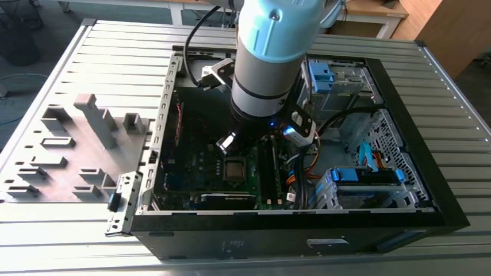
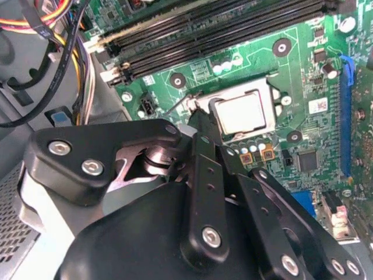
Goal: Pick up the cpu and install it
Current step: 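Close the cpu cover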
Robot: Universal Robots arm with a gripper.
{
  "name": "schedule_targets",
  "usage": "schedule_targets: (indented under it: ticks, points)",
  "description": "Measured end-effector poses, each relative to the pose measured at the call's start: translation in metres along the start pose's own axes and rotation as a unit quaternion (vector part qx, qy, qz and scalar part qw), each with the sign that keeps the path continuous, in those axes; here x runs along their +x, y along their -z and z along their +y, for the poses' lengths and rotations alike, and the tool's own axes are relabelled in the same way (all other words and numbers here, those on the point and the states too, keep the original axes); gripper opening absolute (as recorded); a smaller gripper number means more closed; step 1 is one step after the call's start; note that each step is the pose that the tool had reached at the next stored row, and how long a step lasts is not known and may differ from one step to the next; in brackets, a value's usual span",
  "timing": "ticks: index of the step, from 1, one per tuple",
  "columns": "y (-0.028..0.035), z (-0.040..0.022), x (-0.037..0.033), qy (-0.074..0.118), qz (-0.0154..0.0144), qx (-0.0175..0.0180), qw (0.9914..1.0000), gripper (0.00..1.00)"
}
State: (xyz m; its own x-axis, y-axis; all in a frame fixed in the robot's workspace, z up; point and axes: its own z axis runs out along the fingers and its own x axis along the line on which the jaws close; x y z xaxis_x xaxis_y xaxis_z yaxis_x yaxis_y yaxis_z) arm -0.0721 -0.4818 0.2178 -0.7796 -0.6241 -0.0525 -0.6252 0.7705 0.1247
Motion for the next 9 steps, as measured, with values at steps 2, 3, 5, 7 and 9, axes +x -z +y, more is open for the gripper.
schedule_targets:
  ticks: [2,3,5,7,9]
  points:
    - [0.0007,0.0001,0.0001,0.0,-0.0002,-0.0003,1.0,0.11]
    - [0.0013,0.0001,0.0001,0.0,-0.0002,-0.0003,1.0,0.11]
    - [0.0029,0.0004,-0.0001,0.0,-0.0003,-0.0004,1.0,0.11]
    - [0.0045,0.0006,-0.0001,0.0,-0.0003,-0.0004,1.0,0.11]
    - [0.0047,0.0007,-0.0001,0.0,-0.0004,-0.0005,1.0,0.11]
